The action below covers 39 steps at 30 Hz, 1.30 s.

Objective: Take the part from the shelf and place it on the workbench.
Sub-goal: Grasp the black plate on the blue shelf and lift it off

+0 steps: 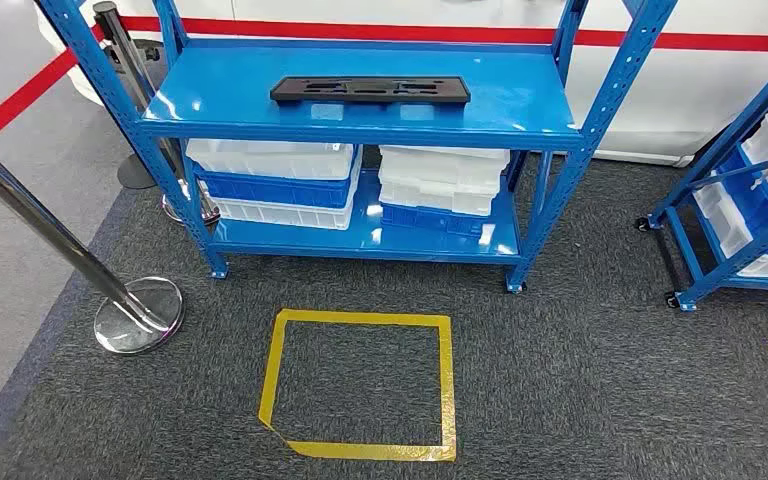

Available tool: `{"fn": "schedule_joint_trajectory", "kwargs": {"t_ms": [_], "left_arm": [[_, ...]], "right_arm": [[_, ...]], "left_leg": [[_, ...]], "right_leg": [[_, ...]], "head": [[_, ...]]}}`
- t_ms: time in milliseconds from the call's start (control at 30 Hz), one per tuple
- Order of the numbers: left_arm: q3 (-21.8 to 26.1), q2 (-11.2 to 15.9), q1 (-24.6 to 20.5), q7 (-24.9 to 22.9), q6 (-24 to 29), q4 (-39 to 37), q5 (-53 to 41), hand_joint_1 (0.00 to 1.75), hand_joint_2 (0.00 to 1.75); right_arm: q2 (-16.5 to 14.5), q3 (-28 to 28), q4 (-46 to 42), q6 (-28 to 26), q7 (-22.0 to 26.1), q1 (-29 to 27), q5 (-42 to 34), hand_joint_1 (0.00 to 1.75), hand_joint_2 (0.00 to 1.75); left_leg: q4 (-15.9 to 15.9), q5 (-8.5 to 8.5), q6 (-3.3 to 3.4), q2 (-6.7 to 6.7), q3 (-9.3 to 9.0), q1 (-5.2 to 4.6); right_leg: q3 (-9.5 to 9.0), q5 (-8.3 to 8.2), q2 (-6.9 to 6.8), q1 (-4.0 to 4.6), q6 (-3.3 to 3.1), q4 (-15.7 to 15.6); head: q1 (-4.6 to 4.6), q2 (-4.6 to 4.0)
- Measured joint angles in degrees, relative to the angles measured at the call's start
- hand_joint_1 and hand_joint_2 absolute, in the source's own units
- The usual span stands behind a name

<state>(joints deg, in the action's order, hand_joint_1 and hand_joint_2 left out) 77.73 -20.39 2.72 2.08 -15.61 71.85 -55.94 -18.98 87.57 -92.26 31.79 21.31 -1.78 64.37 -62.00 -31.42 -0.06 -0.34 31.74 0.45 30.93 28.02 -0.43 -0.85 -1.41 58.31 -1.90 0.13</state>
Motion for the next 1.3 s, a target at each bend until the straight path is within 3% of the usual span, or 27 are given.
{"fn": "schedule_joint_trajectory", "kwargs": {"t_ms": [67, 133, 167, 200, 267, 333, 433, 500, 600, 633, 667, 700, 733, 800, 867, 933, 1000, 1100, 1133, 1167, 1200, 1300], "left_arm": [[0.0, 0.1, -0.3, 0.4, -1.0, 0.0, -0.8, 0.00, 1.75], [0.0, 0.2, -0.8, 1.1, -2.6, 0.0, -2.0, 0.00, 1.75], [0.0, 0.3, -0.9, 1.5, -3.2, 0.0, -2.5, 0.00, 1.75], [0.0, 0.4, -1.0, 1.8, -3.7, 0.0, -2.9, 0.00, 1.75], [0.1, 0.5, -1.2, 2.5, -4.4, 0.0, -3.9, 0.00, 1.75], [0.1, 0.7, -1.4, 3.3, -4.8, 0.0, -4.8, 0.00, 1.75], [0.1, 1.1, -1.8, 4.9, -5.4, -0.2, -6.0, 0.00, 1.75], [0.1, 1.4, -2.1, 6.0, -5.7, -0.4, -6.7, 0.00, 1.75], [0.1, 1.8, -2.3, 6.9, -5.9, -1.0, -7.3, 0.00, 1.75], [0.1, 1.9, -2.4, 7.0, -5.9, -1.3, -7.3, 0.00, 1.75], [0.1, 2.0, -2.4, 7.1, -5.9, -1.5, -7.3, 0.00, 1.75], [0.1, 2.1, -2.4, 7.2, -5.9, -1.7, -7.3, 0.00, 1.75], [0.1, 2.2, -2.4, 7.3, -6.0, -1.9, -7.2, 0.00, 1.75], [0.1, 2.3, -2.5, 7.7, -6.2, -2.4, -7.2, 0.00, 0.87], [0.1, 2.6, -2.7, 8.1, -6.6, -3.3, -7.0, 0.00, 0.00], [0.1, 3.1, -3.0, 8.3, -6.7, -4.1, -6.7, 0.00, 0.00], [0.1, 3.7, -3.3, 8.5, -6.7, -4.8, -6.3, 0.00, 0.00], [0.1, 4.6, -3.5, 8.7, -6.7, -5.8, -5.9, 0.00, 0.00], [0.1, 4.8, -3.5, 8.7, -6.6, -6.1, -5.8, 0.00, 0.00], [0.1, 5.0, -3.4, 8.6, -6.4, -6.4, -5.8, 0.00, 0.00], [0.1, 5.1, -3.3, 8.5, -6.1, -6.8, -5.8, 0.00, 0.00], [0.1, 5.7, -3.4, 8.2, -4.9, -7.8, -6.2, 0.00, 0.00]], "right_arm": [[-0.1, 0.0, -0.3, 0.7, 1.4, 0.3, 1.2, 0.00, 0.00], [-0.1, -0.4, -0.6, 1.3, 4.3, 0.7, 3.5, 0.00, 0.00], [0.0, -0.8, -0.7, 1.3, 5.8, 0.9, 4.5, 0.00, 0.00], [0.1, -1.4, -0.9, 1.3, 7.2, 1.0, 5.5, 0.00, 0.00], [0.5, -3.2, -1.8, 1.3, 8.5, 1.2, 7.2, 0.00, 0.00], [0.8, -6.2, -3.5, 0.9, 8.1, 1.3, 8.0, 0.00, 0.00], [2.2, -14.7, -6.4, -1.8, 4.0, 0.3, 6.7, 0.00, 0.00], [4.7, -23.1, -7.8, -5.0, -0.8, -1.3, 4.4, 0.00, 0.00], [9.6, -35.4, -8.5, -8.7, -7.7, -3.2, 0.5, 0.00, 0.00], [11.2, -38.8, -8.6, -9.8, -9.2, -3.8, -0.4, 0.00, 0.00], [12.8, -42.1, -8.6, -11.0, -10.5, -4.5, -0.9, 0.00, 0.00], [14.7, -45.3, -8.6, -12.2, -11.8, -4.9, -1.2, 0.00, 0.00], [16.9, -48.6, -8.6, -13.1, -13.4, -4.9, -1.4, 0.00, 0.00], [21.6, -55.9, -8.5, -14.1, -16.6, -3.5, -1.6, 0.00, 0.00], [26.2, -63.2, -8.1, -13.4, -19.1, -0.4, -2.1, 0.00, 0.00], [30.3, -70.4, -6.9, -11.7, -20.8, 3.9, -3.3, 0.00, 0.00], [33.4, -77.1, -5.5, -9.6, -22.3, 8.4, -4.9, 0.00, 0.00], [36.3, -84.9, -3.9, -7.8, -24.4, 13.4, -6.7, 0.00, 0.00], [37.1, -87.0, -3.4, -7.6, -24.7, 14.4, -7.2, 0.00, 0.00], [37.8, -89.0, -3.0, -7.3, -24.9, 15.4, -7.6, 0.00, 0.00], [38.4, -91.0, -2.7, -6.7, -24.9, 16.7, -8.0, 0.00, 0.00], [39.2, -98.4, -1.8, -4.2, -25.8, 23.2, -9.4, 0.00, 0.00]], "left_leg": [[-4.2, -2.21, -0.25, 0.00, 2.10, 0.12], [-11.0, -4.90, -0.68, 0.00, 5.61, 0.31], [-12.2, -4.68, -0.81, 0.00, 6.34, 0.39], [-11.2, -3.30, -0.90, 0.01, 5.99, 0.48], [-3.9, 0.96, -0.90, 0.02, 2.78, 0.66], [1.9, 3.24, -0.50, -0.09, 0.37, 0.54], [3.1, 3.57, 0.76, -0.15, 0.15, 0.27], [3.5, 3.97, 1.70, -0.07, 0.00, 0.35], [3.6, 4.20, 2.43, 0.10, 0.04, 0.23], [3.6, 4.18, 2.51, 0.03, 0.04, 0.11], [3.6, 4.16, 2.57, -0.11, -0.01, -0.04], [3.6, 4.13, 2.62, -0.26, -0.12, -0.23], [3.6, 4.09, 2.66, -0.35, -0.30, -0.44], [3.6, 3.99, 2.65, -0.30, -0.40, -0.79], [3.5, 4.10, 2.32, -0.07, 0.01, -0.82], [3.5, 4.28, 1.74, 0.19, 0.38, -0.79], [2.0, 3.35, 1.11, 0.19, 1.12, -0.77], [-7.5, -1.32, 0.11, 0.05, 5.85, -0.38], [-10.5, -2.28, -0.20, 0.06, 7.51, -0.17], [-11.7, -2.10, -0.49, 0.09, 8.32, 0.07], [-10.7, -0.77, -0.75, 0.12, 8.03, 0.32], [-0.5, 4.48, -1.23, 0.07, 3.38, 0.84]], "right_leg": [[0.07, 0.00, -0.10, -0.01, -0.10, 0.0], [0.16, 0.05, -0.26, -0.02, -0.21, 0.1], [0.13, 0.12, -0.31, -0.04, -0.18, 0.2], [0.05, 0.21, -0.32, -0.08, -0.09, 0.3], [-0.22, 0.54, -0.31, -0.17, 0.35, 0.5], [-0.29, 0.85, -0.21, -0.03, 1.03, 0.9], [-0.17, 0.85, -0.10, -0.02, 1.98, 0.9], [0.53, 2.21, -0.05, -0.24, 2.46, 2.5], [4.94, 7.16, 0.07, -0.29, 2.77, 12.2], [6.38, 8.00, 0.08, -0.30, 2.80, 15.2], [7.09, 7.74, 0.09, -0.28, 2.74, 16.4], [6.77, 6.27, 0.12, -0.20, 2.53, 15.4], [5.51, 3.92, 0.16, -0.04, 2.11, 12.2], [2.46, 0.26, 0.25, 0.48, 0.86, 4.7], [1.19, -0.59, 0.31, 0.91, 0.12, 1.4], [1.14, -1.03, 0.45, 0.83, 0.02, 0.6], [0.86, -1.73, 0.36, 0.39, -0.14, -0.5], [0.80, -2.14, -0.18, 0.14, -0.28, -1.0], [0.88, -2.13, -0.38, 0.13, -0.26, -0.9], [0.95, -2.09, -0.57, 0.09, -0.21, -0.8], [1.04, -2.02, -0.68, -0.01, -0.10, -0.6], [1.54, -1.42, -0.44, -0.31, 0.81, 0.7]], "head": [[-0.05, 0.00], [-0.11, 0.00], [-0.10, 0.00], [-0.11, 0.00], [-0.10, 0.00], [-0.06, 0.00], [-0.03, 0.00], [-0.02, 0.01], [0.02, 0.01], [0.02, 0.00], [0.02, 0.00], [0.02, 0.00], [0.02, 0.00], [-0.02, 0.00], [-0.08, 0.01], [-0.10, 0.02], [-0.12, 0.01], [-0.17, 0.01], [-0.16, 0.00], [-0.17, 0.00], [-0.17, 0.00], [-0.17, 0.00]]}}
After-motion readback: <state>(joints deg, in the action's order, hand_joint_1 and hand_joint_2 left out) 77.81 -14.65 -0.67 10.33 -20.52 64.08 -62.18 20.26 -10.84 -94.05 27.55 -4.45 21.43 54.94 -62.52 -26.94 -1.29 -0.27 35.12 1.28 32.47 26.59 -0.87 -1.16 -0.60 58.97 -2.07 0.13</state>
